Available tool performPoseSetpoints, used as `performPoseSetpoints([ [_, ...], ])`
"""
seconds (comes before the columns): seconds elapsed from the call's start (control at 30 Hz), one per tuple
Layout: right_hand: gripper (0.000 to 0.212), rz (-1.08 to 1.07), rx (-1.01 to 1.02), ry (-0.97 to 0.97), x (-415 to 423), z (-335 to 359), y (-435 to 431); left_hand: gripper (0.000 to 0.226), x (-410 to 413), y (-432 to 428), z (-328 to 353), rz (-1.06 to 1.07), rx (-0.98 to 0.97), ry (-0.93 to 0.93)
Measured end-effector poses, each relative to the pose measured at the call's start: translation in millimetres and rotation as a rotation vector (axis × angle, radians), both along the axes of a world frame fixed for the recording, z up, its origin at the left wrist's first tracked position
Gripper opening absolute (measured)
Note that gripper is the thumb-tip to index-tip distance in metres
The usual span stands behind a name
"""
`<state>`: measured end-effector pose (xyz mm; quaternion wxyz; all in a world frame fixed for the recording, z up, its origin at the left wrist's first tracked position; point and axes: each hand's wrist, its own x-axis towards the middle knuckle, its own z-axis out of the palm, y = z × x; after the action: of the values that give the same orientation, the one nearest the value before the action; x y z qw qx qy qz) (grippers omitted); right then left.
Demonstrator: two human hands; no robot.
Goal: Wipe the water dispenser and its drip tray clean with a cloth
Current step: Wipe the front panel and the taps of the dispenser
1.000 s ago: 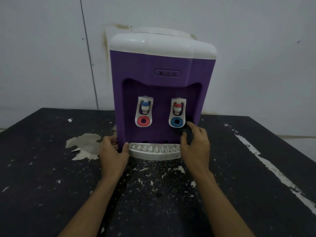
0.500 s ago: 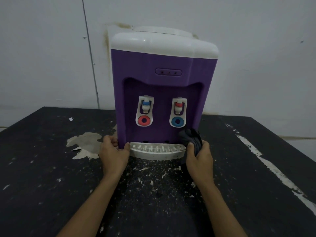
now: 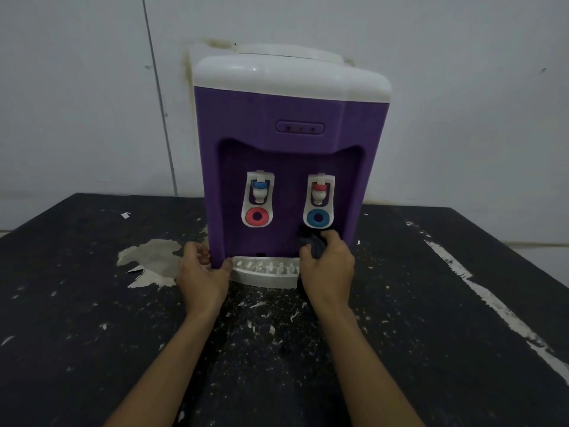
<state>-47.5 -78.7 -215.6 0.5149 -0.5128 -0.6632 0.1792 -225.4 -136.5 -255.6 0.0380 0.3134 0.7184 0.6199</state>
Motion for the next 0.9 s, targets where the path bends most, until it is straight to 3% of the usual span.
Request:
performPoseSetpoints([
  [0.17,0.036,0.097,-0.008,-0.047,-38,2,-14,0.04,-1,0,-1,0.006,-0.008,0.009],
  [0.33,0.023,0.251,-0.044,-0.072,-65,1,-25,0.043,0,-1,-1,-0.005,-0.005,0.0],
  [0.47,0.03,0.304,-0.05,-0.105,-58,2,-22,0.046,1,-3,2,-0.014,-0.01,-0.036],
  [0.6,0.045,0.207,-0.091,-0.065,-34,8,-16,0.044,3,-4,7,-0.016,-0.034,-0.058],
  [0.8,0.027,0.034,-0.09,-0.014,-1,8,-8,0.043,5,-6,10,-0.041,-0.036,-0.111],
  [0.9,0.029,-0.003,-0.103,0.04,16,0,-8,0.043,6,-8,11,-0.046,-0.036,-0.138],
])
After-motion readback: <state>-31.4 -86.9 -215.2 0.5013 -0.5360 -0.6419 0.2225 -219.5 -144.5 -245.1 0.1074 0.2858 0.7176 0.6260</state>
